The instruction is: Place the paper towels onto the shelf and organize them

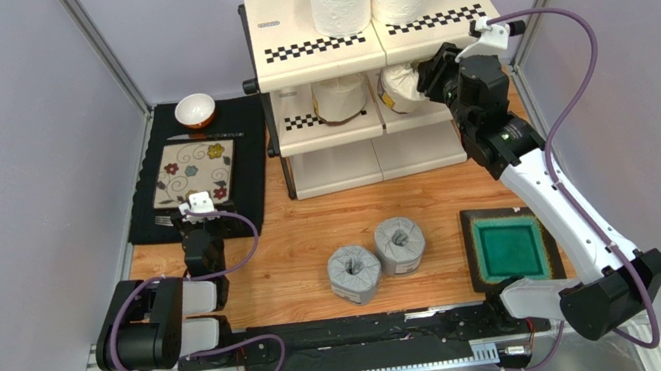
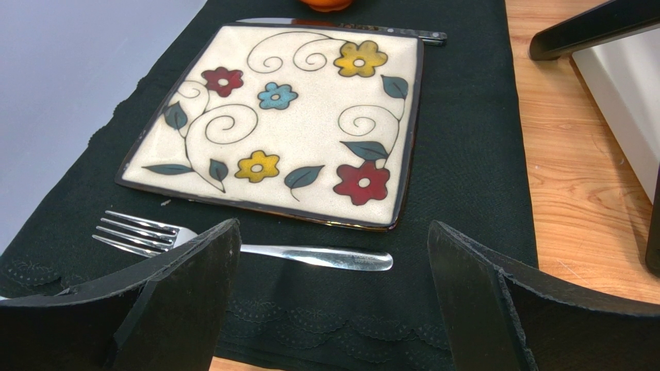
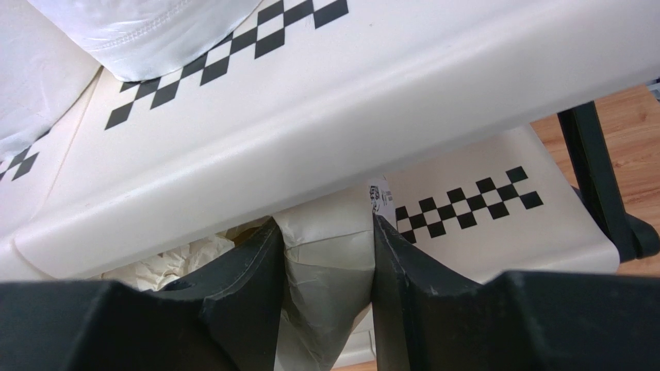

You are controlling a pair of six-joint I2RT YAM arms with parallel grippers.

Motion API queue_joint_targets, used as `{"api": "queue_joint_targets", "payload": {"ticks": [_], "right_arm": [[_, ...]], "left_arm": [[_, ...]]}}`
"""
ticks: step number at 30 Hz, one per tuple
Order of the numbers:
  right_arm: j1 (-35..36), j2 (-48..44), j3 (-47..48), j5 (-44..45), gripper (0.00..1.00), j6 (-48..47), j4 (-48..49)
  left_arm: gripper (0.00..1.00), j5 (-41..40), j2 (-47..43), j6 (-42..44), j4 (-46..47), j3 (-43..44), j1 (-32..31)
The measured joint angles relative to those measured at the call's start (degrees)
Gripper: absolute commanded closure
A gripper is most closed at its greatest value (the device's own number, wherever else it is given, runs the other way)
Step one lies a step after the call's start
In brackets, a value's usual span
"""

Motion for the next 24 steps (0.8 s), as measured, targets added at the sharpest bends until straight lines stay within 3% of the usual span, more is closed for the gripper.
{"api": "queue_joint_targets", "payload": {"ticks": [18,24], "right_arm": [[-1.29,5.22,-0.94,-3.45,0.57,1.49,4.74],[-1.31,5.31,-1.88,-4.57,0.42,2.27,6.29]], "left_arm": [[0.01,0.00,0.00,0.00,0.00,0.00,0.00],[0.01,0.00,0.00,0.00,0.00,0.00,0.00]]}}
